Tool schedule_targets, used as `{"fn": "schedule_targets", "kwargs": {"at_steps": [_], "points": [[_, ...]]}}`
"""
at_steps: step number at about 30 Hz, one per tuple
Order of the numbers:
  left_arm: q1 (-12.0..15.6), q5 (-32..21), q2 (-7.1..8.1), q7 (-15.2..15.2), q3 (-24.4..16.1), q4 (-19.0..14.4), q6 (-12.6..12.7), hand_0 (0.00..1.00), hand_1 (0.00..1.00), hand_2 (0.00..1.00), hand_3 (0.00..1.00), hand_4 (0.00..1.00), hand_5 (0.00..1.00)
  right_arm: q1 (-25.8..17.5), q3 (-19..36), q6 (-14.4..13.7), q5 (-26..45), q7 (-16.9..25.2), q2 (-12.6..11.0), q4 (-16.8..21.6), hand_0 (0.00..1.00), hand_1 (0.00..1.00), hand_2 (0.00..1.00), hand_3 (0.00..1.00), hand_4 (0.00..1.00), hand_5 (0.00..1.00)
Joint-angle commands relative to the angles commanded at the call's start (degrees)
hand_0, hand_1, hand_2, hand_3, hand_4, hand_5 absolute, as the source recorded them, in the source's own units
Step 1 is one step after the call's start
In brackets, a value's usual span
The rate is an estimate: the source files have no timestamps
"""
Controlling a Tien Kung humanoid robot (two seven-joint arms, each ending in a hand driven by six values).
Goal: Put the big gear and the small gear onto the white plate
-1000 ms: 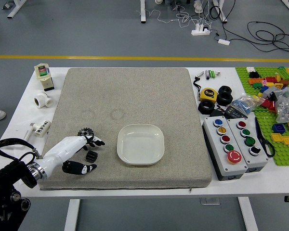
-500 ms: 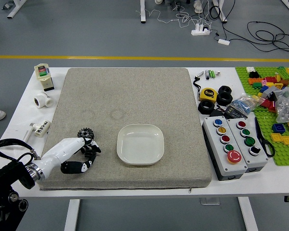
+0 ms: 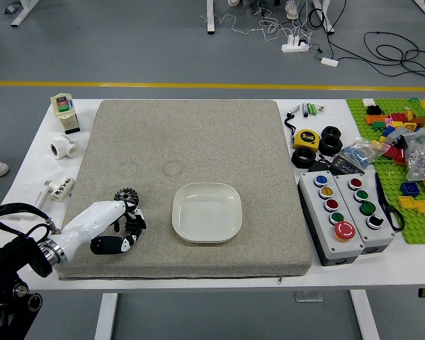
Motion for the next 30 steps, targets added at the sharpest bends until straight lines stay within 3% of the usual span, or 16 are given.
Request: {"fn": "schedule_targets", "kwargs": {"at_steps": [10,15,21,22,27,28,30], "points": [[-3.0,0.0,0.33,0.0,3.4,-1.8,0.8,0.312,0.428,0.470,0.488,0.002,0.002,0.1,-0.3,0.0,0.4,0.0,-0.1,0.0,0.660,0.675,0.744,0.556,0.757,0.610],[-7.7,0.0,1.01,-1.0,9.6,-1.6,2.5,0.312,0.428,0.470,0.488,0.002,0.002,0.2,-0.4,0.0,0.5,0.0,-0.1,0.0,0.660,0.675,0.744,0.556,0.757,0.610],[-13.5,0.0,-0.03,-1.6,15.3,1.6,5.6,0.312,0.433,0.477,0.511,0.002,0.002,0.5,-0.9,-0.2,1.0,0.0,-0.1,0.0,0.660,0.675,0.744,0.555,0.756,0.610],[-14.0,0.0,-0.08,-1.5,15.8,2.0,5.7,0.387,0.512,0.541,0.568,0.169,0.002,0.5,-0.9,-0.2,1.1,0.1,0.0,0.0,0.660,0.678,0.744,0.555,0.756,0.609],[-17.1,0.0,-0.81,-1.4,18.7,6.4,6.6,0.387,0.512,0.541,0.568,0.169,0.002,0.7,-1.4,-0.3,1.7,0.0,0.0,0.0,0.660,0.678,0.744,0.555,0.756,0.609],[-17.2,0.0,-0.86,-1.4,18.8,6.6,6.6,0.632,0.715,0.744,0.697,0.802,0.002,0.7,-1.5,-0.3,1.7,0.0,0.0,0.0,0.660,0.678,0.743,0.555,0.756,0.610],[-18.4,0.0,-1.44,-0.6,19.0,8.6,5.4,0.632,0.715,0.744,0.697,0.802,0.002,0.8,-1.6,-0.3,1.7,0.1,0.0,0.0,0.660,0.678,0.743,0.555,0.756,0.610]]}}
